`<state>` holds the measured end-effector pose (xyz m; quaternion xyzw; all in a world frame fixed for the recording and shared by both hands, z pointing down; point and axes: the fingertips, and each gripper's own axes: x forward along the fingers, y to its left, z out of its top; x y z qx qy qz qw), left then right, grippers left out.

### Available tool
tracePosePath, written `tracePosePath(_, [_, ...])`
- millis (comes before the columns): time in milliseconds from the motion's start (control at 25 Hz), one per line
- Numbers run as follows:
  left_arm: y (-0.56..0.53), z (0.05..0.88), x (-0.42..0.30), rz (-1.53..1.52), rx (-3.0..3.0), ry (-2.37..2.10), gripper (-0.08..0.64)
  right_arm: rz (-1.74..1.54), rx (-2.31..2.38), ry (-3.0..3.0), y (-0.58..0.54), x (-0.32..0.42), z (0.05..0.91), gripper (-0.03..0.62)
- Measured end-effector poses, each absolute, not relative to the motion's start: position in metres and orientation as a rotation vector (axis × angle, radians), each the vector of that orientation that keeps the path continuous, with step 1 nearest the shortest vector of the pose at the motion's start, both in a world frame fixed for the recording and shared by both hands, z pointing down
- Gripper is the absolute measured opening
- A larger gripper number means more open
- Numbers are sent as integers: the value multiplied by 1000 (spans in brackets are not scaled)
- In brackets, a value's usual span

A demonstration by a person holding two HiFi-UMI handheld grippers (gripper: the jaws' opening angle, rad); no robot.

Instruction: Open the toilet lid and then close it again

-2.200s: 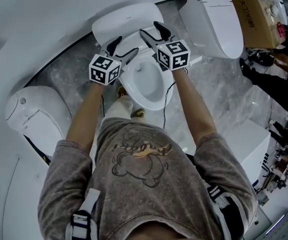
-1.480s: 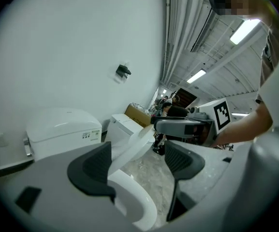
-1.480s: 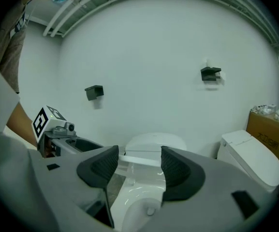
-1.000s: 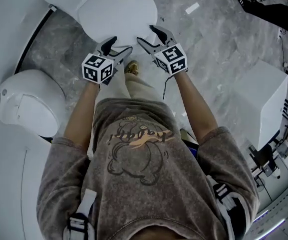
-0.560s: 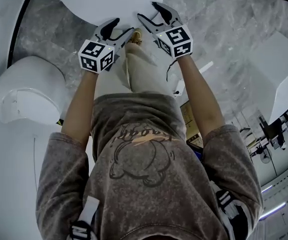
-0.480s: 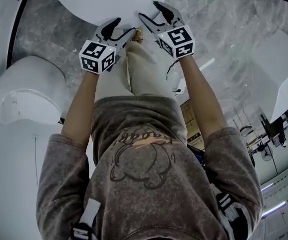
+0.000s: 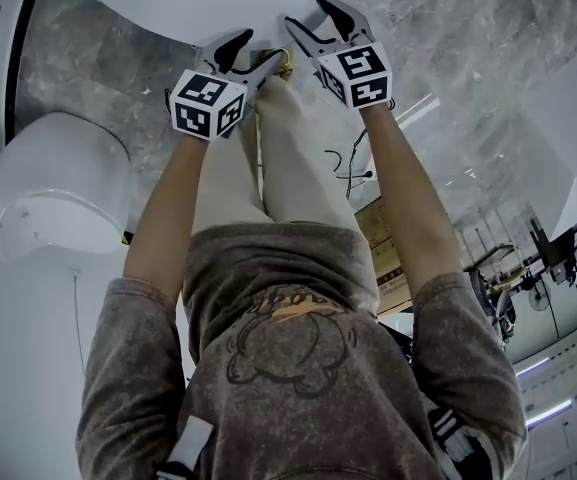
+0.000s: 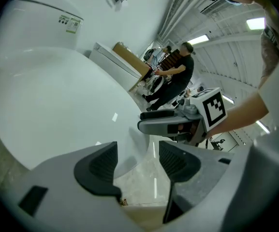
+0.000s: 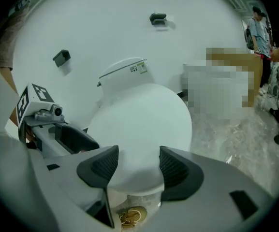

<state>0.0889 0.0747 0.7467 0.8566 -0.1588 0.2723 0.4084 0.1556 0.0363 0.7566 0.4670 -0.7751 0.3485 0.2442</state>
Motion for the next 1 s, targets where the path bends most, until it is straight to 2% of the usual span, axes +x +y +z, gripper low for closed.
tracePosePath(240, [81, 758, 97, 749, 2160, -358, 255, 918, 1289, -2086, 41, 160, 769, 268])
tracePosePath(400, [67, 733, 99, 743, 2166, -344, 255, 896, 1266, -2089, 33, 158, 742, 250])
tracePosePath(600, [25, 641, 109, 667, 2266, -430, 255, 907, 1379, -2160, 15, 172, 653, 241])
tracePosePath(1000, [-37, 398, 84, 525, 2456, -534, 256, 789, 1534, -2255, 2, 160, 428, 233])
